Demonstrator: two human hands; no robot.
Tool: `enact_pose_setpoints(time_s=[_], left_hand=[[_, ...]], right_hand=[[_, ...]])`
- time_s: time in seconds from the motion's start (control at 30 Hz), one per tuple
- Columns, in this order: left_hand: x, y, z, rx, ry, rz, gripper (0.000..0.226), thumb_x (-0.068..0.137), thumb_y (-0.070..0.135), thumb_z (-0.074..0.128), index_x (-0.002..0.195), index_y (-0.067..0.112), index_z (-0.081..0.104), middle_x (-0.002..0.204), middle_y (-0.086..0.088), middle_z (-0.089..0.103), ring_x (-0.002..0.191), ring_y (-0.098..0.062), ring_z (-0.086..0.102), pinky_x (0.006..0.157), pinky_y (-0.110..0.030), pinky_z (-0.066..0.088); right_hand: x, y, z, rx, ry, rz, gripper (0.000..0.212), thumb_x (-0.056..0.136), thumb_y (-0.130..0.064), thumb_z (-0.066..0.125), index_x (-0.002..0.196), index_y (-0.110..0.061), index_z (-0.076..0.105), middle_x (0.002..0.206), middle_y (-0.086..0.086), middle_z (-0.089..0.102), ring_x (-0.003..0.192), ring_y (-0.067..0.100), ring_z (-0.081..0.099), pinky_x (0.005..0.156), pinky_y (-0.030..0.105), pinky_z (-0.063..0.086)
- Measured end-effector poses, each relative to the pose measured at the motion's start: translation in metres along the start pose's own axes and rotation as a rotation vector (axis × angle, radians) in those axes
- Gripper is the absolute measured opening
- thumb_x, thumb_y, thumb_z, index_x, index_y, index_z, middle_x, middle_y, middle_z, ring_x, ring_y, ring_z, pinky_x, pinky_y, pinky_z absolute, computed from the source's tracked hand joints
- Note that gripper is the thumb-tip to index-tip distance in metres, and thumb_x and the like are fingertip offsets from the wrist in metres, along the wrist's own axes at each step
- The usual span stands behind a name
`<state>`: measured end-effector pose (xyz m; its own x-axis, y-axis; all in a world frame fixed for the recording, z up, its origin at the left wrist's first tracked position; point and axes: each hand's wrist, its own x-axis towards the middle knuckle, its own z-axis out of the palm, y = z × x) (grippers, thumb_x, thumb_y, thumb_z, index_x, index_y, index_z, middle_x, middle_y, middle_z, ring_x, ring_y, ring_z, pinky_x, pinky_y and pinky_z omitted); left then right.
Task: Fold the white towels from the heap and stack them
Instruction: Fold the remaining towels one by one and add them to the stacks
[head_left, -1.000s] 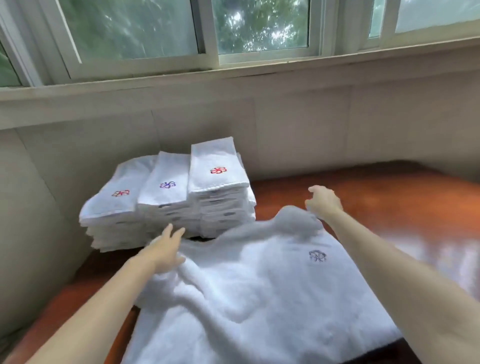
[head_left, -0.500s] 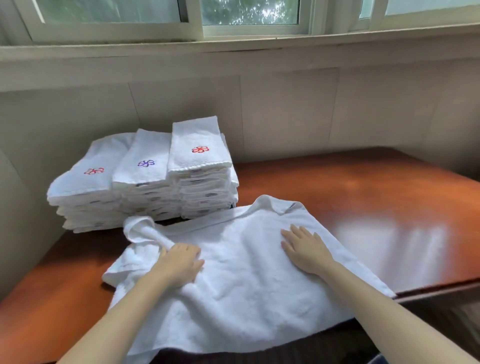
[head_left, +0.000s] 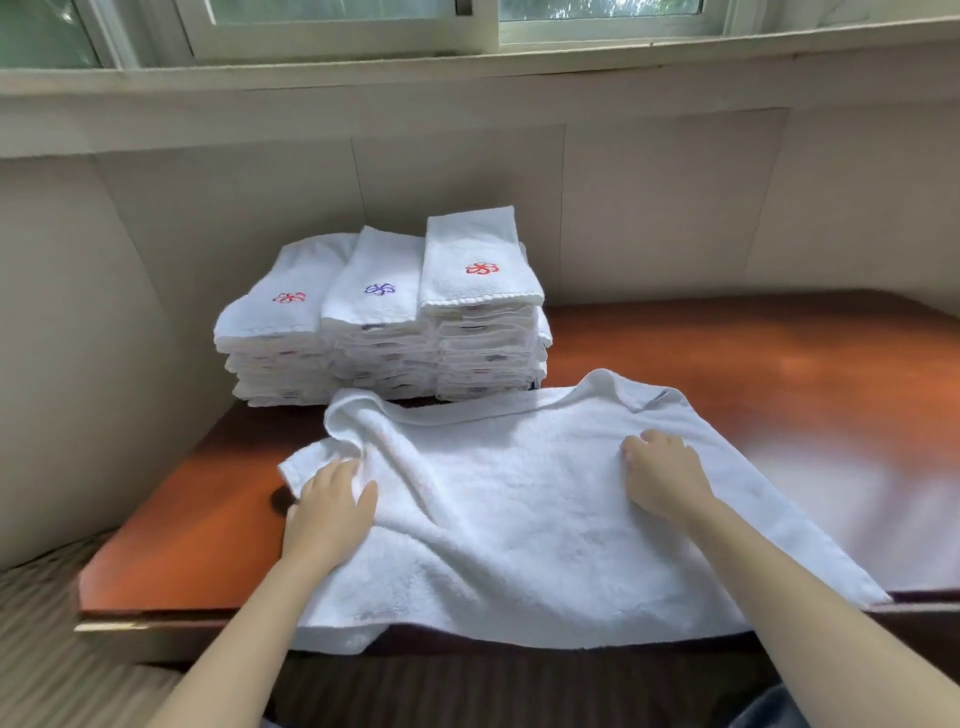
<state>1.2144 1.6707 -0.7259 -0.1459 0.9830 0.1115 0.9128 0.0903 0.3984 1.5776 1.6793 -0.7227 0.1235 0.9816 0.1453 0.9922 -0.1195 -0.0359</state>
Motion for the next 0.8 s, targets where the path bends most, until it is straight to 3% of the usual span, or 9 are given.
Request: enact_pose_setpoints(time_s=[0.23,0.33,0.43,0.53,0.6,0.67,0.7,0.73,0.8], left_hand=[[-0.006,-0.026,-0.01,-0.185,0.28,-0.298,0.058,0.093,0.023,0.053,0.143,0.004,0.03,0.147,-0.017,0.03,0.133,-0.035,0.027,0.105,-0.045,0.03],[-0.002,-0.046,-0.019,-0.085,0.14,-0.413,0.064,0.09,0.037,0.056,0.143,0.009,0.033,0.144,-0.017,0.035,0.132,-0.036,0.029,0.106,-0.045,0.029],[0.001,-0.059,-0.025,-0.026,0.02,-0.315,0.053,0.086,0.052,0.056,0.126,0.018,0.052,0.137,-0.011,0.041,0.13,-0.036,0.03,0.104,-0.044,0.032],[0.001,-0.057,-0.022,-0.063,-0.082,-0.189,0.055,0.087,0.054,0.054,0.126,0.016,0.048,0.139,-0.009,0.038,0.135,-0.034,0.023,0.107,-0.043,0.03],[0.0,-0.046,-0.025,-0.283,-0.119,-0.122,0.064,0.088,0.055,0.055,0.14,0.022,0.035,0.142,-0.006,0.033,0.136,-0.028,0.024,0.107,-0.04,0.031],[-0.002,-0.032,-0.029,-0.602,-0.088,0.01,0.055,0.087,0.048,0.062,0.134,0.04,0.035,0.145,0.003,0.029,0.132,-0.018,0.03,0.106,-0.037,0.033],[-0.003,-0.026,-0.029,-0.708,-0.047,0.055,0.055,0.087,0.04,0.066,0.134,0.037,0.037,0.146,0.005,0.03,0.132,-0.017,0.032,0.108,-0.039,0.033],[-0.003,-0.02,-0.026,-0.792,-0.002,0.035,0.061,0.086,0.032,0.068,0.139,0.03,0.036,0.144,0.003,0.031,0.131,-0.018,0.035,0.11,-0.041,0.034],[-0.008,-0.009,-0.022,-0.869,0.107,-0.215,0.071,0.087,0.024,0.067,0.145,0.021,0.026,0.141,-0.005,0.035,0.127,-0.023,0.04,0.108,-0.041,0.037]], right_hand=[[-0.016,-0.1,0.005,0.204,-0.033,-0.461,0.033,0.098,-0.022,0.036,0.125,-0.017,0.055,0.139,0.007,0.045,0.133,0.025,0.036,0.104,0.031,0.032],[-0.026,-0.127,0.005,0.209,-0.007,-0.574,0.034,0.099,-0.024,0.037,0.129,-0.018,0.053,0.143,0.006,0.042,0.135,0.022,0.033,0.107,0.03,0.028],[-0.035,-0.147,0.005,0.203,-0.01,-0.682,0.03,0.101,-0.029,0.037,0.124,-0.02,0.053,0.141,0.002,0.043,0.132,0.02,0.036,0.106,0.029,0.029],[-0.04,-0.162,0.007,0.229,-0.024,-0.725,0.032,0.103,-0.029,0.032,0.127,-0.018,0.05,0.138,-0.001,0.046,0.127,0.019,0.039,0.104,0.027,0.029],[-0.04,-0.168,0.008,0.261,-0.032,-0.707,0.033,0.103,-0.028,0.031,0.13,-0.018,0.047,0.138,-0.002,0.045,0.127,0.019,0.039,0.104,0.027,0.03],[-0.038,-0.17,0.01,0.253,-0.038,-0.695,0.035,0.102,-0.031,0.03,0.133,-0.02,0.042,0.139,-0.003,0.045,0.127,0.019,0.039,0.104,0.029,0.031],[-0.037,-0.171,0.011,0.248,-0.05,-0.684,0.038,0.102,-0.034,0.029,0.136,-0.021,0.038,0.14,-0.003,0.044,0.128,0.02,0.038,0.105,0.03,0.03],[-0.037,-0.172,0.012,0.246,-0.064,-0.671,0.041,0.102,-0.038,0.029,0.139,-0.022,0.034,0.141,-0.003,0.043,0.129,0.021,0.037,0.106,0.032,0.03],[-0.036,-0.175,0.014,0.249,-0.069,-0.655,0.045,0.101,-0.04,0.029,0.143,-0.024,0.026,0.141,-0.003,0.043,0.131,0.022,0.037,0.106,0.034,0.031]])
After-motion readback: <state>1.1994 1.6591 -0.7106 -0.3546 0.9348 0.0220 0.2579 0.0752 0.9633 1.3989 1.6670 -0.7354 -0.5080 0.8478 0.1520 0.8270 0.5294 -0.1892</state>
